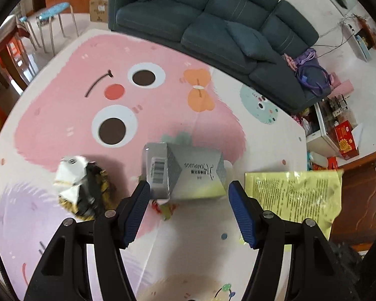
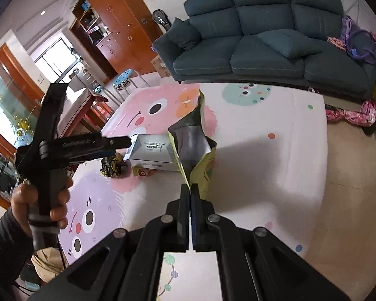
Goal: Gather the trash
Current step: 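Grasp the yellow-green snack bag with the right tool while the left tool grasps the silver box, then lift the silver box and yellow-green bag and carry them toward the bin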
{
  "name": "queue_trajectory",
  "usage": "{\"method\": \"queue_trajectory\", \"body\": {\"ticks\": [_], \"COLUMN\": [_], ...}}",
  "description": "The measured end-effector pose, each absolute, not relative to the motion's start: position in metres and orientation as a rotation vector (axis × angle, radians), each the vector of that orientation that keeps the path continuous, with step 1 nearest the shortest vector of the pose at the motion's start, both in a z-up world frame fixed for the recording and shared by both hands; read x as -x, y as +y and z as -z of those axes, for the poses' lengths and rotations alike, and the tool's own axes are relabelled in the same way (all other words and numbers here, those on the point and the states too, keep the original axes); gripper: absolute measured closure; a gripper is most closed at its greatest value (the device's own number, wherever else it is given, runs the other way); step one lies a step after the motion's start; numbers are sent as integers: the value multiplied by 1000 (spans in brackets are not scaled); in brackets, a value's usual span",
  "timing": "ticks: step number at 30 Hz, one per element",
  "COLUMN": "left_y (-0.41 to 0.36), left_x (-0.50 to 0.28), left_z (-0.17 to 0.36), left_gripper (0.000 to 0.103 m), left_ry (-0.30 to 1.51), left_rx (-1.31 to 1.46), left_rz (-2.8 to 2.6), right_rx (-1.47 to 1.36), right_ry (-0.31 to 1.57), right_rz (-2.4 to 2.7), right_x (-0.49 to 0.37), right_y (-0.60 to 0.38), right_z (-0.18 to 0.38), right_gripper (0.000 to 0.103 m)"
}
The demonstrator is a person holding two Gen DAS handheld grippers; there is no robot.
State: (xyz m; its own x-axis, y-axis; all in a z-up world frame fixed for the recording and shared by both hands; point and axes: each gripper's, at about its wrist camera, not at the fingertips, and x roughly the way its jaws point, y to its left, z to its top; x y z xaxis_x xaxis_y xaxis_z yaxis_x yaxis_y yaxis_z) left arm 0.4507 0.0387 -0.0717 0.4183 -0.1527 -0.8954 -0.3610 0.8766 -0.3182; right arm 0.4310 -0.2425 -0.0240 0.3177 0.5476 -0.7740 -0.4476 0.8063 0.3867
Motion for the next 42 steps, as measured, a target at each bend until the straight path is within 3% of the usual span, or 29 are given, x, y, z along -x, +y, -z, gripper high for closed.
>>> {"method": "queue_trajectory", "body": {"ticks": [14,16,22,42], "left_y": [39,38,34,6], "left_x": [-490,-491,-484,-376], "left_z": [115,112,93,5], "left_gripper": [40,57,89,94], "left_ry": [1267,1238,1166,1016], "left_rx": [453,453,412,341], "left_rz": [-164,-153,-135,-56], "right_rx": [-142,-154,-163,-153], "right_ry": [1079,1079,1074,1044], "right_rz": [-680,-681,-690,-758], "right_x": [-427,-427,-424,-385], "right_y": [-246,-246,-246,-240], "right_z": [34,35,35,6], "right_gripper": [102,102,102,102]}}
